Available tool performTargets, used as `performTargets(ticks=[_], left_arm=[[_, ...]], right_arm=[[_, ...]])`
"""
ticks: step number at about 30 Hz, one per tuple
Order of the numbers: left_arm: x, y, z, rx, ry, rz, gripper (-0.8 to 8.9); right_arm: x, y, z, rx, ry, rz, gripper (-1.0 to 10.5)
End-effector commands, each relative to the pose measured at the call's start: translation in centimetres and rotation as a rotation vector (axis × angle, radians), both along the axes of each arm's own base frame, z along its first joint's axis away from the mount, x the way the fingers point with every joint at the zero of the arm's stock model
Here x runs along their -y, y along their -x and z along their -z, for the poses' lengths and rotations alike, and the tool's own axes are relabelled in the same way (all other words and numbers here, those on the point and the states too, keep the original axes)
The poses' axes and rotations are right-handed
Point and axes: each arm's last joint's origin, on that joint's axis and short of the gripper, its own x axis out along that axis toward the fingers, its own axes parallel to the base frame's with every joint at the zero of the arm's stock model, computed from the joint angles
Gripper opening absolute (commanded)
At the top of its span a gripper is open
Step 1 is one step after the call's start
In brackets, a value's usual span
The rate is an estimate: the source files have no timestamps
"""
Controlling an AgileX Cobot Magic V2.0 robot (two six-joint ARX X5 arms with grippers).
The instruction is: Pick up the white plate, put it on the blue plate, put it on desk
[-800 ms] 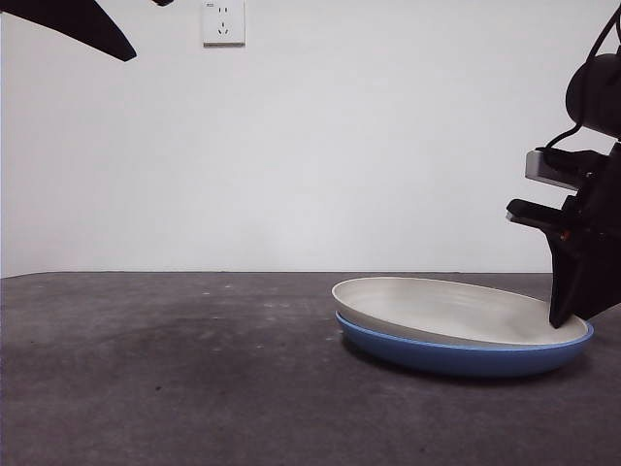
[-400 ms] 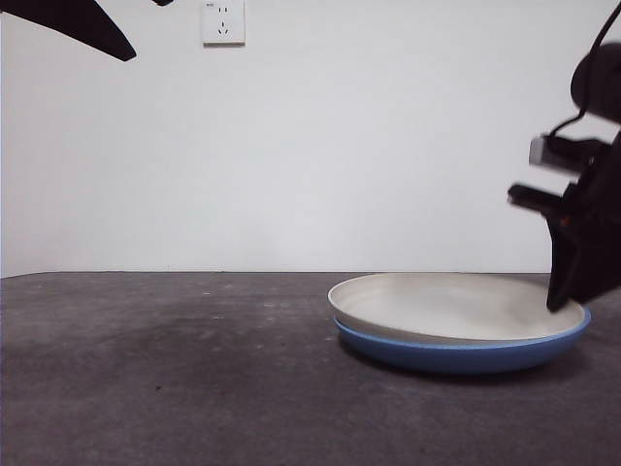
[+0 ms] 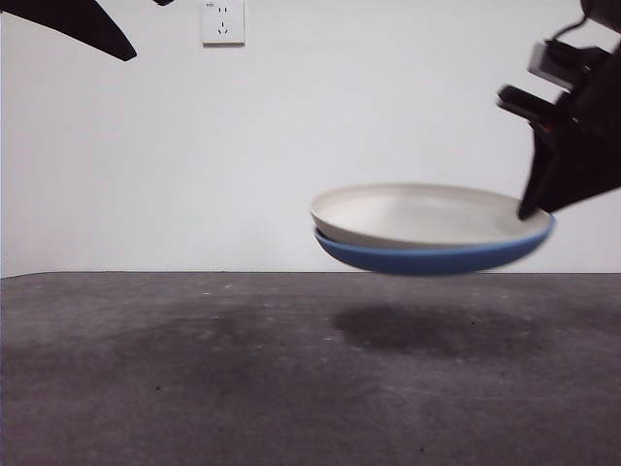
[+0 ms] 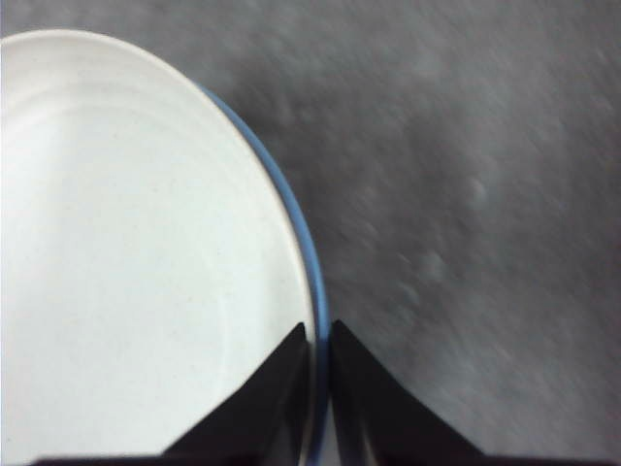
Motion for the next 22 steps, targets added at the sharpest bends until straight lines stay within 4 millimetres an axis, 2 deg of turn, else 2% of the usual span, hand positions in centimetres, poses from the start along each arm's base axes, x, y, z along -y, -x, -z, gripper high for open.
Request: performTargets(ticks=[1, 4, 8, 16, 22], left_arm=[[0.2, -0.1, -0.2, 0.018, 0.007, 0.016, 2.53], [0.2, -0.1, -0.2, 0.018, 0.007, 0.016, 2.53], [0.2, -0.1, -0.2, 0.016, 0.006, 0.016, 2.53], [0.2, -0.1, -0.2, 0.016, 0.006, 0.016, 2.53], [0.2, -0.1, -0.2, 0.016, 0.007, 0.016, 2.53]], right_arm=[[-1.1, -0.7, -0.9, 0.025, -0.056, 0.002, 0.1], [-2.4, -1.0, -1.2, 0.052, -0.089, -0.015, 0.1], [-4.3, -1.7, -0.5, 0.051, -0.133, -0.032, 0.1], [-7.3, -3.1, 3.0, -0.026, -0.143, -0.04, 0.1], [-8.5, -3.9, 5.5, -0.079, -0.142, -0.04, 0.1]])
